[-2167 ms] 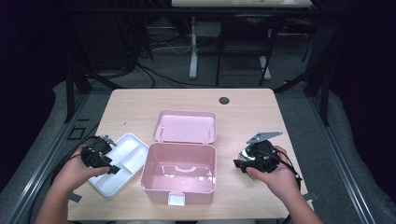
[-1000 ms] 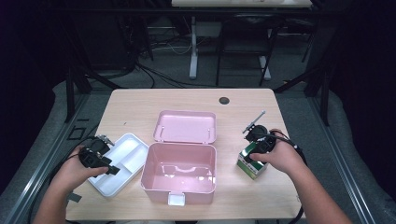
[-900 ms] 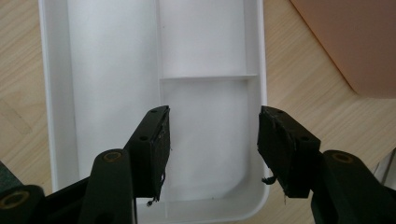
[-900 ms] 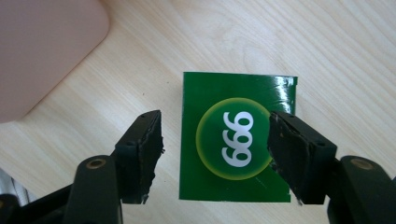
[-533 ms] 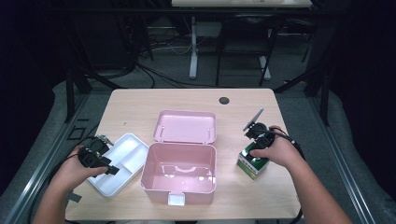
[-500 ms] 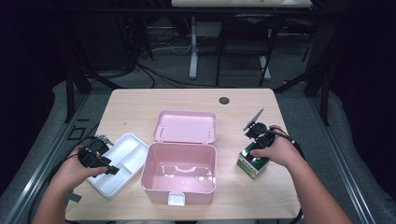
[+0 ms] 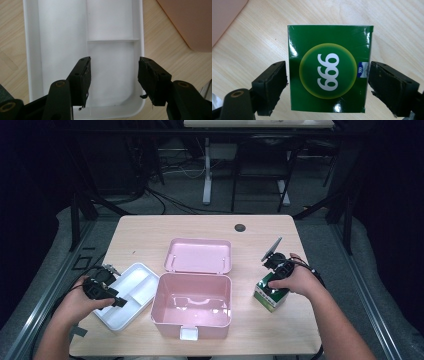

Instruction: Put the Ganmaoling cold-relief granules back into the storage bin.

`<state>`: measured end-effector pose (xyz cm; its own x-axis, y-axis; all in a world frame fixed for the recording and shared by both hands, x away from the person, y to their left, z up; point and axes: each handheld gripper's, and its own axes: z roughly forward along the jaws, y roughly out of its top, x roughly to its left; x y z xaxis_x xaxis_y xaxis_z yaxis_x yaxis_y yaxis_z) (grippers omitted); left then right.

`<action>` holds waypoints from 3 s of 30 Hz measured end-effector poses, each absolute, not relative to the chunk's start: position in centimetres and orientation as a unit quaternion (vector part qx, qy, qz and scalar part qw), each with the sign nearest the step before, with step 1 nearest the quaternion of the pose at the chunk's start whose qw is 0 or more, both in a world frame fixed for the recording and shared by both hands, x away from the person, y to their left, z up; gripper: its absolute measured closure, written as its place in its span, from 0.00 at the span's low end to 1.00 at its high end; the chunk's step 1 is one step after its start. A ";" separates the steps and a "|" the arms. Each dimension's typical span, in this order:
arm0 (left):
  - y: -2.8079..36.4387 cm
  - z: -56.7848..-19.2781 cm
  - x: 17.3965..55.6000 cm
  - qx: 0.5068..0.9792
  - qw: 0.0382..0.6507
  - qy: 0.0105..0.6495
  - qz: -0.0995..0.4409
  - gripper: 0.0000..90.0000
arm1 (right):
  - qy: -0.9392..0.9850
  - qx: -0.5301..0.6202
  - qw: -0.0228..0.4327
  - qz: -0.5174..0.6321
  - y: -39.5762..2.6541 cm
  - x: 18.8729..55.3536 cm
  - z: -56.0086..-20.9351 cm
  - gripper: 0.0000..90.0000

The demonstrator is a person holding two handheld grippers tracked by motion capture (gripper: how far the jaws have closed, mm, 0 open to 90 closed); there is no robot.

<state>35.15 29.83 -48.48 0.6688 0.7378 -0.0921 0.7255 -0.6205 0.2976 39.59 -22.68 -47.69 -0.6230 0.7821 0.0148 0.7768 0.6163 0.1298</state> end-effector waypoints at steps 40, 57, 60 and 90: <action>30.1 -48.7 35.2 0.898 0.156 0.410 0.016 0.49 | 0.893 0.447 0.009 0.048 -22.7 39.8 -48.6 0.16; 30.1 -48.6 35.3 0.898 0.160 0.410 0.019 0.50 | 0.900 0.434 0.005 0.053 -22.9 39.8 -49.0 0.16; 30.2 -48.5 35.3 0.897 0.164 0.409 0.021 0.50 | 0.899 0.434 0.007 0.051 -22.9 39.9 -49.0 0.17; 30.3 -48.4 35.2 0.896 0.166 0.411 0.024 0.50 | 0.915 0.401 0.001 0.049 -22.3 39.5 -47.5 0.19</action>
